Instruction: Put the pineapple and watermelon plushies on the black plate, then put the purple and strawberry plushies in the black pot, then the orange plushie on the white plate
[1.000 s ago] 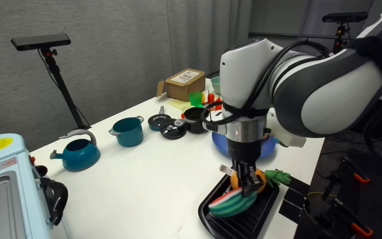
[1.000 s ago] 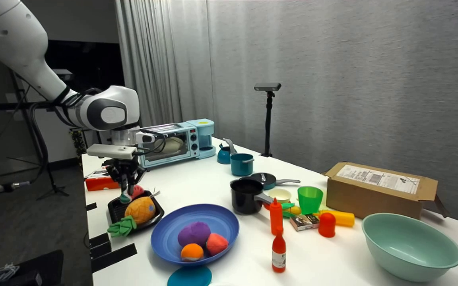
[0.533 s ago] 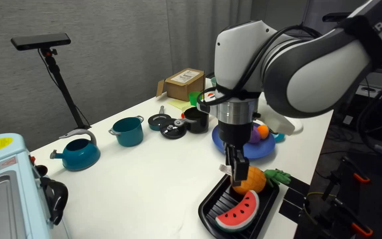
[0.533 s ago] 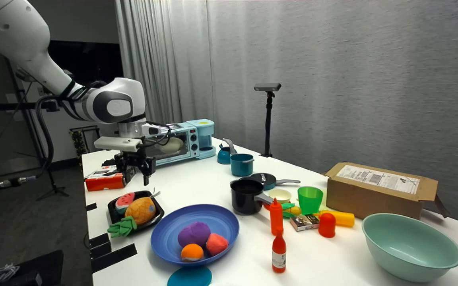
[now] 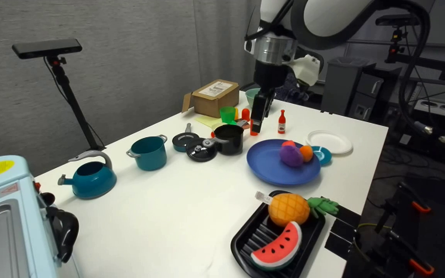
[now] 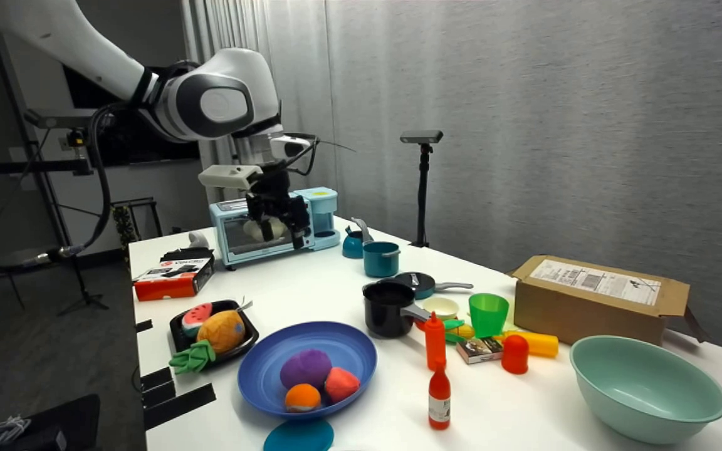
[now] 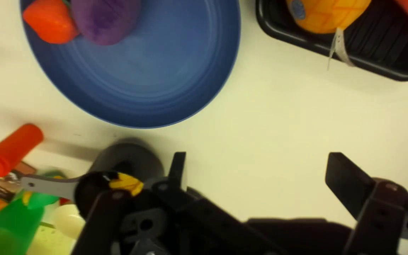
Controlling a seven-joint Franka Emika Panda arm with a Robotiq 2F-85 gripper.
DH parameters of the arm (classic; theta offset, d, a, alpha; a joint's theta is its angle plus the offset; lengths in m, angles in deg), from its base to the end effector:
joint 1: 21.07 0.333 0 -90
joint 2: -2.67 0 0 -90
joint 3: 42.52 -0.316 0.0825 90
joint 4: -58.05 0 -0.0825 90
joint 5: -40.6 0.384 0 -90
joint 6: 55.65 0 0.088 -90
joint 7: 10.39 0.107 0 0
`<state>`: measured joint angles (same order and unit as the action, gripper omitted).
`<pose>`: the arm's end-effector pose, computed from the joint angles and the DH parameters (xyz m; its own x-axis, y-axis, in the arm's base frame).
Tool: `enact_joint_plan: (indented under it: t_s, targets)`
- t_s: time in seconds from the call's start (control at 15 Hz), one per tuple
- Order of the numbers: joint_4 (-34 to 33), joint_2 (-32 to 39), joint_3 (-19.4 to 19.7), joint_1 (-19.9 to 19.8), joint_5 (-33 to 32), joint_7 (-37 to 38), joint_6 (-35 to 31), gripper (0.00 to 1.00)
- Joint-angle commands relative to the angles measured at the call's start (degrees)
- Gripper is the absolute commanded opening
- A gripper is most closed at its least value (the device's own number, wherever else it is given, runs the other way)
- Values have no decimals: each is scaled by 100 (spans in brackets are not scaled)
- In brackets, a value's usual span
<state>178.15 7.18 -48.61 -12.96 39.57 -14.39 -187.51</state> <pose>0.5536 0.1390 0.3965 0.9389 0.3204 0.1259 0.3211 -0.9469 0.0153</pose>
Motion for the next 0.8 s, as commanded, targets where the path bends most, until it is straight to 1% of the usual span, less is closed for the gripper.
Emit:
enact_joint_plan:
  t_s: [0.0, 0.07, 0.2, 0.27, 0.4, 0.73]
  targets:
    - [-402, 84, 212, -180, -445, 956, 543, 100]
    - [-454, 122, 258, -212, -526, 1215, 677, 100]
    - [-436, 6, 353, -327, -422, 1259, 915, 100]
    - [-301, 16, 287, -290, -367, 1028, 632, 100]
    - [-329, 15, 337, -344, -367, 1108, 736, 100]
    - [-335, 15, 338, -348, -366, 1156, 751, 100]
